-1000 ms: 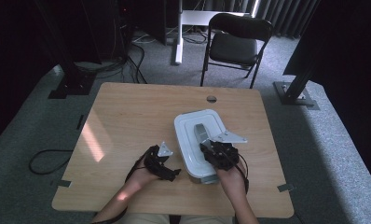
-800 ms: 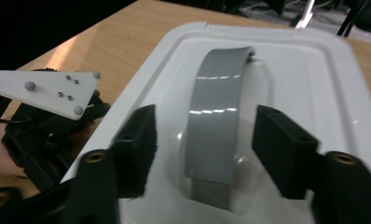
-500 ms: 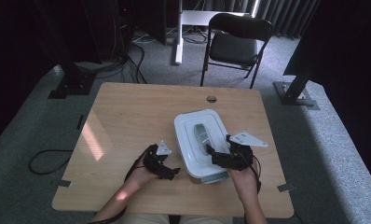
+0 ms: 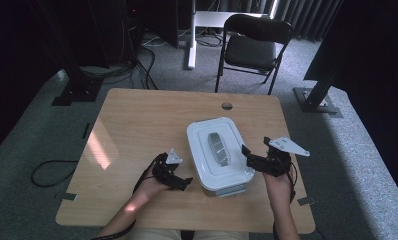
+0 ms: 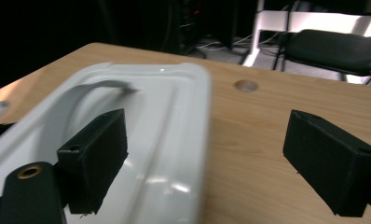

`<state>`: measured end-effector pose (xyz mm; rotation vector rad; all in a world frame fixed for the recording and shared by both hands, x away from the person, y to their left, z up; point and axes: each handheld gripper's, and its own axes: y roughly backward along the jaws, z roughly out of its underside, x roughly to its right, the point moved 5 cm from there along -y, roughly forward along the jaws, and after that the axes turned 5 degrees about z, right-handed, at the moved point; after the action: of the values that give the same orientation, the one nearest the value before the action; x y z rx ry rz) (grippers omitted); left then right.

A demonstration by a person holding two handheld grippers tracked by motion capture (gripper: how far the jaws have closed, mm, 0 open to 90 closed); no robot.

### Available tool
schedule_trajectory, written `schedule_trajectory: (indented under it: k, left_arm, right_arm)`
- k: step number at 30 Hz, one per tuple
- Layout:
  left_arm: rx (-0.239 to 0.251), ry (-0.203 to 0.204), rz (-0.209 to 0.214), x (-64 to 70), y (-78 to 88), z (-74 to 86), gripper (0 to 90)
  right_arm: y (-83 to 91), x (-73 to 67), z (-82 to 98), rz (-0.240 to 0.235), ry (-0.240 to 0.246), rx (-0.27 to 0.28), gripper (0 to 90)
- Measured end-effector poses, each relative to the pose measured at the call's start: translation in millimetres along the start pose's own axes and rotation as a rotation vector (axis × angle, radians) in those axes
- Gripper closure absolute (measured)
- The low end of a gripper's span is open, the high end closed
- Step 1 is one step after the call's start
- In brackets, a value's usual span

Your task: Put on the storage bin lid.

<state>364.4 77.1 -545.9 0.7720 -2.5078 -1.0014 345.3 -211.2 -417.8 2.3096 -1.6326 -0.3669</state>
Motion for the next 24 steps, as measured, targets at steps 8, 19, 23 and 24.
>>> schedule_trajectory:
  k: [8, 19, 23, 24]
  left_arm:
    - [0.018, -0.006, -0.004, 2.9, 1.4, -5.4, 2.0]
    - [0.023, 0.003, 0.000, 5.5, -5.6, -6.0, 2.0]
    - [0.018, -0.002, -0.006, 4.0, -6.6, -7.7, 2.0]
    - [0.018, -0.002, -0.006, 4.0, -6.6, -7.7, 2.0]
  right_arm:
    - [-6.7, 40.6, 10.0, 0.084, -0.025, -0.004, 13.3]
    - [-37.9, 71.1, 66.6, 0.145, -0.037, -0.127, 13.3]
    - [-48.7, 68.6, 82.4, 0.114, -0.045, -0.156, 13.0]
    - [-48.7, 68.6, 82.4, 0.114, -0.045, -0.156, 13.0]
